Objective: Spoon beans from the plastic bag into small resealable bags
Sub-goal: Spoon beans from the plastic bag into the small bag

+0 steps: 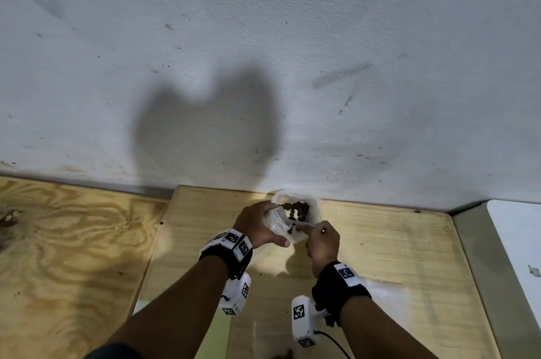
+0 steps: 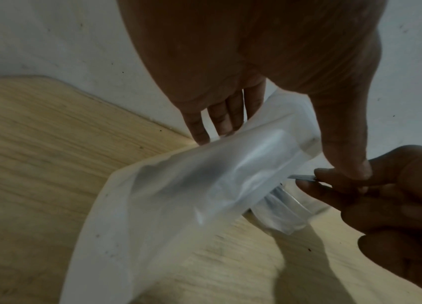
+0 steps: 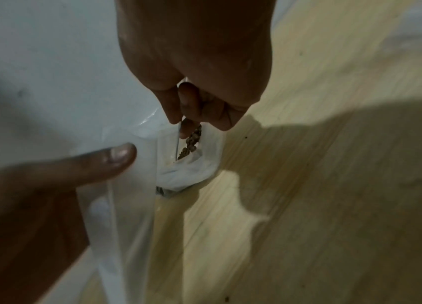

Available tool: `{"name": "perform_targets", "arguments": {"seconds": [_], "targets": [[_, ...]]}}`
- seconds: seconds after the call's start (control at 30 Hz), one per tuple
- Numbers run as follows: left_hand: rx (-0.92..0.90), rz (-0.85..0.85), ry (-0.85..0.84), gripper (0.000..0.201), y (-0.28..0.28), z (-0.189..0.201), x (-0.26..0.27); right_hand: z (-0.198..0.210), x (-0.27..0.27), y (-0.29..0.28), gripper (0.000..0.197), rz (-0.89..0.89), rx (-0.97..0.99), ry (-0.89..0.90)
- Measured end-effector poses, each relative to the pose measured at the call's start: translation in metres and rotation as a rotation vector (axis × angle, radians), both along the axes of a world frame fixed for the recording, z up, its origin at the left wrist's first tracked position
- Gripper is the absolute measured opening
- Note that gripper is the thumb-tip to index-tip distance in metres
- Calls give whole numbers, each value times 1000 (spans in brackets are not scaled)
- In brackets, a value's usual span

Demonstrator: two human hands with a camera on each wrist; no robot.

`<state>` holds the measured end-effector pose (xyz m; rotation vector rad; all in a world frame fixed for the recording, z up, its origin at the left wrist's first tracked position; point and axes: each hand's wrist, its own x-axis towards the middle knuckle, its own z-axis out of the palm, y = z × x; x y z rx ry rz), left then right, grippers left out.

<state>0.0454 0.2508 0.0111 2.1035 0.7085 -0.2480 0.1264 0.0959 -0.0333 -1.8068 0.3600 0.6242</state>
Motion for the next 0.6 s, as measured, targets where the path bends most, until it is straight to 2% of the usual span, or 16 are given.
{"name": "perform_targets", "arguments": {"seconds": [0.1,0.23,0.33,0.4,0.6], "targets": [[-1,-3,2,95,3,-2,-1,0,8,-6,25,-116,52,114],[0,0,3,98,3,-2,-1,5,20,-23,30,-191,103,141],[6,0,13,100,4,-1,0,16,26,-34,28,-192,136,152],[6,7,25,100,5,0,1,27,30,-43,34,-186,170,140],[5,38,50,104,9,-4,0,58,35,-63,32,-104,253,48]]}}
